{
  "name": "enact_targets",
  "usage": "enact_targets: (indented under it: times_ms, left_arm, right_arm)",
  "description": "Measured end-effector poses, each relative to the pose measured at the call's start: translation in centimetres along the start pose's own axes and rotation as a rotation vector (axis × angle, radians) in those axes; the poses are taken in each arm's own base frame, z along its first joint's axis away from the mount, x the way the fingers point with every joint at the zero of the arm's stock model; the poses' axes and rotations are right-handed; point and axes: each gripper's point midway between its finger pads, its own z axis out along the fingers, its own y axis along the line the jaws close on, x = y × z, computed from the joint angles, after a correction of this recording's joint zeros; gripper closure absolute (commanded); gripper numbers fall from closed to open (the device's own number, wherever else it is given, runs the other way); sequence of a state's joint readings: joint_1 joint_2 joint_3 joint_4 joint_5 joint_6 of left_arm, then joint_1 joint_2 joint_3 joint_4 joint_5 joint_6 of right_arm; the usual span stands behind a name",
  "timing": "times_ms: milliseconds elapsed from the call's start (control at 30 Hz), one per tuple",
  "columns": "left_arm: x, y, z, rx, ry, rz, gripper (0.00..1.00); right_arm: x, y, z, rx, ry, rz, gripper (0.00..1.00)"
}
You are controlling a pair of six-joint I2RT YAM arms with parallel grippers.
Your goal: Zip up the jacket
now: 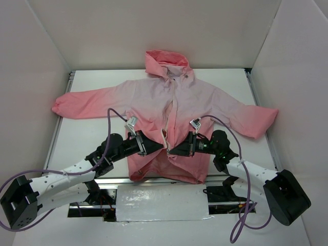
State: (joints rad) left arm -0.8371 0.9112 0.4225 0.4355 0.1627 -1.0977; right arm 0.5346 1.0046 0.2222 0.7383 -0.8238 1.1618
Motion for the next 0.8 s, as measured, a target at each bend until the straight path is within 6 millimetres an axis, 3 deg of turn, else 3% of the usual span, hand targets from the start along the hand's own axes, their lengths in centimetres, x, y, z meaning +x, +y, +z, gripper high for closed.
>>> enact_targets:
  times_ms: [800]
  left_arm:
    - [0.65,0.81,0.25,-0.021,0.029,0.015,1.0]
  right_arm:
    - [-0.46,-0.11,-0.21,-0.001,-0.011,-0.011,1.0]
